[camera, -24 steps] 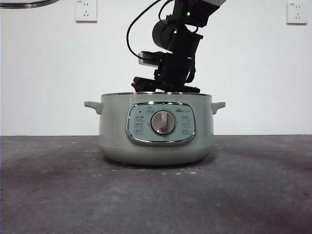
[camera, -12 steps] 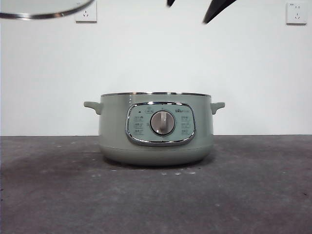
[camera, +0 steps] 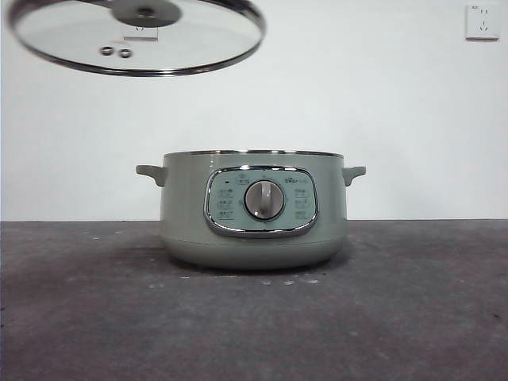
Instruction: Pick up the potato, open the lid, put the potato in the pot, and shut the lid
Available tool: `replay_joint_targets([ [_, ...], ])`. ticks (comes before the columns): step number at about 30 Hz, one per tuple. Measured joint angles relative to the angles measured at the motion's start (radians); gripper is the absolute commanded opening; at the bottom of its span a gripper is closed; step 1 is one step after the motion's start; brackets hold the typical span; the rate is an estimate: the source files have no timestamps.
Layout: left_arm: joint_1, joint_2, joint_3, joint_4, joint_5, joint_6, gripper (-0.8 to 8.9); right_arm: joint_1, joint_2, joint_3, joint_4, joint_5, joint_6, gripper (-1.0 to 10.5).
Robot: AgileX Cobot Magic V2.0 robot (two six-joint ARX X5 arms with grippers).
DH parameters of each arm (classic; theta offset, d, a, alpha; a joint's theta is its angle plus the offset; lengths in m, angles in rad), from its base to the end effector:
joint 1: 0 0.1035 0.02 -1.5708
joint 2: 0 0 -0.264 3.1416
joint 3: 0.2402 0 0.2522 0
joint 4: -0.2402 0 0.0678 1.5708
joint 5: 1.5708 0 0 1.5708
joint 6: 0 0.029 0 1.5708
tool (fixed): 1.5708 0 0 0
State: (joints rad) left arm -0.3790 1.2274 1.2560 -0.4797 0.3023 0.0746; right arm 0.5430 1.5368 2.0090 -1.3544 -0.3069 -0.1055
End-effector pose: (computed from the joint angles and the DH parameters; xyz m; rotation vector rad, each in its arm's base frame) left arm 0.2385 -0.1043 0.3774 0.0881 0.4343 -0.6864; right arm 0.2203 0.1432 0.4585 -0.1994 0.8596 0.8403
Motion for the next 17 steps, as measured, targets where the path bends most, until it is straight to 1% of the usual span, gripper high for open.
replay_joint_targets([
  [5, -0.029, 0.222, 0.188, 0.011, -0.006, 0.018, -0.08, 0.000, -0.202, -0.297, 0.000, 0.005, 0.000, 5.0],
  [8, -0.061, 0.354, 0.286, 0.013, -0.008, 0.023, -0.08, 0.000, -0.333, -0.453, 0.000, 0.045, 0.005, 5.0],
  [10, -0.085, 0.431, 0.341, 0.023, -0.042, 0.031, -0.08, 0.000, -0.418, -0.534, 0.000, 0.073, 0.018, 5.0],
  [12, -0.096, 0.477, 0.369, 0.026, -0.062, 0.041, -0.08, 0.000, -0.474, -0.578, 0.000, 0.081, 0.032, 5.0],
  [17, -0.107, 0.568, 0.386, 0.068, -0.069, 0.047, -0.08, 0.000, -0.618, -0.641, 0.000, 0.110, 0.076, 5.0],
])
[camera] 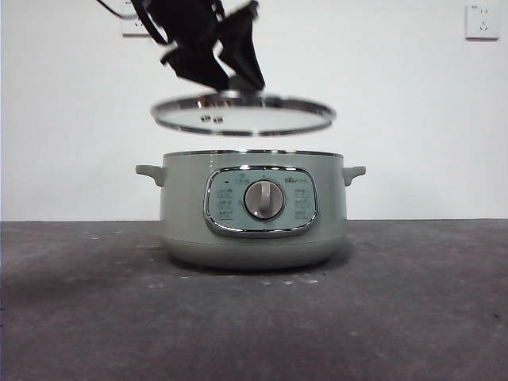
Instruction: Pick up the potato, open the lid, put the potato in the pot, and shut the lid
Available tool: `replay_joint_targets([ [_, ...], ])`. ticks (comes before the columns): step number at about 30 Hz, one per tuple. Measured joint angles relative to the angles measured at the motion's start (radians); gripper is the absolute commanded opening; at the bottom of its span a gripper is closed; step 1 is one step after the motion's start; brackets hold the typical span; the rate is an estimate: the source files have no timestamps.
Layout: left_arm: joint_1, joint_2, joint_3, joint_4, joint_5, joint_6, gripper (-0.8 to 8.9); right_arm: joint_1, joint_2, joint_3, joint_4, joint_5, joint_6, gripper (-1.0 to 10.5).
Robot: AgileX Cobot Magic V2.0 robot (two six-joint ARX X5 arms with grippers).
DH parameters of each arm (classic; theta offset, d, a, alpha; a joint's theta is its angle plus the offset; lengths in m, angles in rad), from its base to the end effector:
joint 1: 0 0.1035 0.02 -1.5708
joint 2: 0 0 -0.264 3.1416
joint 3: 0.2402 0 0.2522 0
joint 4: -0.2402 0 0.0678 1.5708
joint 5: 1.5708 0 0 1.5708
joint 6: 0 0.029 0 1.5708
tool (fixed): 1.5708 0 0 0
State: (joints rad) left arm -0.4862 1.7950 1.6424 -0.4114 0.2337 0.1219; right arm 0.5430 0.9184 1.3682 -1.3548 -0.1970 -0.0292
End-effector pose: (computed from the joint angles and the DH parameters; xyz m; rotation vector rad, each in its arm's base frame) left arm 0.3603 -0.1980 0.3316 0.1860 0.5285 -0.7349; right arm 0.0944 0.0636 0.3981 -0.1851 0.9012 0.7014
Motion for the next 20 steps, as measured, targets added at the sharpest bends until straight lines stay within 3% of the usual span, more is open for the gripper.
replay_joint_targets([
  [9, -0.009, 0.077, 0.001, 0.031, -0.032, 0.006, -0.08, 0.000, -0.185, -0.013, 0.000, 0.080, 0.084, 5.0],
  [20, -0.031, 0.091, 0.002, 0.034, -0.048, -0.010, -0.08, 0.000, -0.248, -0.014, 0.000, 0.137, 0.097, 5.0],
])
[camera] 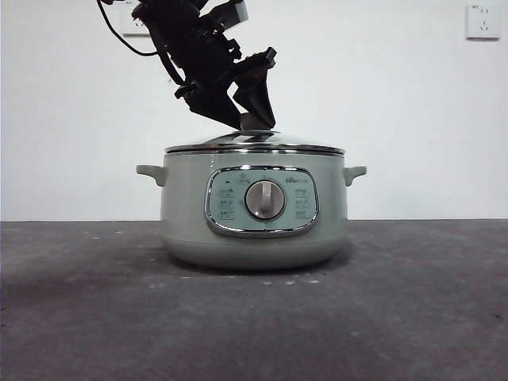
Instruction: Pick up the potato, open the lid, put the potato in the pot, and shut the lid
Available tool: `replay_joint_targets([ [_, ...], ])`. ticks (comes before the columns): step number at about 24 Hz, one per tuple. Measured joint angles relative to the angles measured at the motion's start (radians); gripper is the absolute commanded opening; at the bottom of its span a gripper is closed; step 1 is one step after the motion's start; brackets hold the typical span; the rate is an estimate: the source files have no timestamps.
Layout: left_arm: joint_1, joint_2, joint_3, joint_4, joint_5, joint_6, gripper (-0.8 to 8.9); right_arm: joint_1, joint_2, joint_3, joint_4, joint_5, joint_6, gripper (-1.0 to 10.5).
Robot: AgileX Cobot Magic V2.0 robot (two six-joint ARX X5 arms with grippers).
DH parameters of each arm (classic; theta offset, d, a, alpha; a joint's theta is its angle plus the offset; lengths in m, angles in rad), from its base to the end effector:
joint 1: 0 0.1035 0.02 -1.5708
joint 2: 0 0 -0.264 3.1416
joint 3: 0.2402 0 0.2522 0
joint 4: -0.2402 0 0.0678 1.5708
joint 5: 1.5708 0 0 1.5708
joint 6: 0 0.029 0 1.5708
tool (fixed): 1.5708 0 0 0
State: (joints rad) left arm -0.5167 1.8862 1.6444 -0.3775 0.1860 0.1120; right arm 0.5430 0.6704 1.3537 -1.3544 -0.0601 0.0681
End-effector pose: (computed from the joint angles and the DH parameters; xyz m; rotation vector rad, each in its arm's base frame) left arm 0.3734 -0.2183 0.2982 0.2079 0.5851 -0.7146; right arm 0.0342 0.0227 0.4085 -0.0992 0.6801 0.5567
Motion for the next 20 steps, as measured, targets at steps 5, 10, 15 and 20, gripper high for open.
replay_joint_targets([
  [5, -0.006, 0.001, 0.009, -0.025, -0.021, -0.009, -0.08, 0.000, 0.000, 0.000, 0.000, 0.000, 0.000, 5.0],
  [10, -0.006, 0.001, 0.013, -0.037, -0.021, -0.019, 2.03, 0.000, 0.000, 0.000, 0.000, 0.011, -0.001, 5.0],
  [15, -0.006, 0.001, 0.013, -0.039, -0.018, -0.019, 3.55, 0.000, 0.000, 0.000, 0.000, 0.012, -0.001, 5.0],
  [20, -0.013, -0.009, 0.016, -0.053, -0.015, -0.019, 3.55, 0.000, 0.000, 0.000, 0.000, 0.012, 0.000, 5.0],
])
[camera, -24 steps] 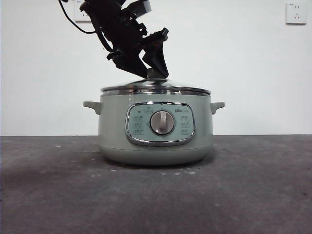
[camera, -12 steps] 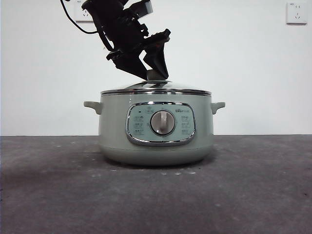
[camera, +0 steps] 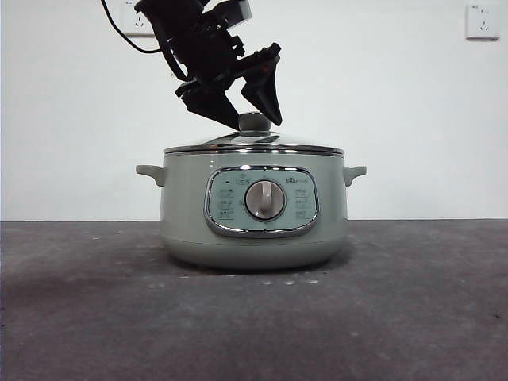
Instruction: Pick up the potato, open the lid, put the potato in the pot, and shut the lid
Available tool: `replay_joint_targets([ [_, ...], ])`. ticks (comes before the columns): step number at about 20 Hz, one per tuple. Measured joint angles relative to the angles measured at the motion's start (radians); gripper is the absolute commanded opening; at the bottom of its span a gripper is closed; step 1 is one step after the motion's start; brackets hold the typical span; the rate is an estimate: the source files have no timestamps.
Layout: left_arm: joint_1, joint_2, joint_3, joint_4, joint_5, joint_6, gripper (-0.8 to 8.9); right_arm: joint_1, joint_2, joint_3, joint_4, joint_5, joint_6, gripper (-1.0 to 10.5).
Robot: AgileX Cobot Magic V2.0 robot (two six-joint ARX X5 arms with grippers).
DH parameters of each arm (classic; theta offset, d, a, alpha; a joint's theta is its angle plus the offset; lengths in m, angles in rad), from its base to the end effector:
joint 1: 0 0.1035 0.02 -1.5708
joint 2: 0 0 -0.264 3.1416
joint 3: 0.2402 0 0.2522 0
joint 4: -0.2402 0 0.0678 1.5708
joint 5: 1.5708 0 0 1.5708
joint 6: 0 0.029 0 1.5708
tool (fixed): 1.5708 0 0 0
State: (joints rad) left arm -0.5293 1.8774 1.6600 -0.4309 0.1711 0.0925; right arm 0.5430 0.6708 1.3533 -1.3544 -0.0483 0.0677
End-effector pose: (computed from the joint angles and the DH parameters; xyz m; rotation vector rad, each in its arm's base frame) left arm 0.3675 -0.2207 0.3027 0.2034 0.6196 -0.7056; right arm 0.0345 0.0225 0.4084 -0.1035 0.6791 0.5455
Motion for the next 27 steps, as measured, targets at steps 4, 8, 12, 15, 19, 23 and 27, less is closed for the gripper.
replay_joint_targets([
  [4, 0.000, -0.092, 0.000, -0.034, 0.004, 0.000, 3.55, 0.000, 0.000, 0.000, 0.000, 0.000, 0.000, 5.0],
  [8, 0.000, -0.255, 0.005, -0.190, 0.005, 0.000, 3.55, 0.000, 0.000, 0.000, 0.000, 0.000, 0.000, 5.0],
  [12, 0.000, -0.426, 0.005, -0.452, 0.014, 0.000, 3.54, 0.000, 0.000, 0.000, 0.000, 0.000, 0.000, 5.0],
  [15, 0.000, -0.557, 0.005, -0.611, 0.021, 0.000, 3.54, 0.000, 0.000, 0.000, 0.000, 0.000, 0.000, 5.0],
  [19, 0.000, -0.673, 0.005, -0.715, 0.022, -0.007, 3.53, 0.000, 0.000, 0.000, 0.000, 0.000, 0.000, 5.0],
  [23, 0.000, -0.715, 0.005, -0.762, 0.022, -0.007, 3.45, 0.000, 0.000, 0.000, 0.000, 0.000, 0.000, 5.0],
  [27, 0.000, -0.710, 0.005, -0.789, 0.022, -0.007, 3.30, 0.000, 0.000, 0.000, 0.000, 0.000, 0.000, 2.0],
])
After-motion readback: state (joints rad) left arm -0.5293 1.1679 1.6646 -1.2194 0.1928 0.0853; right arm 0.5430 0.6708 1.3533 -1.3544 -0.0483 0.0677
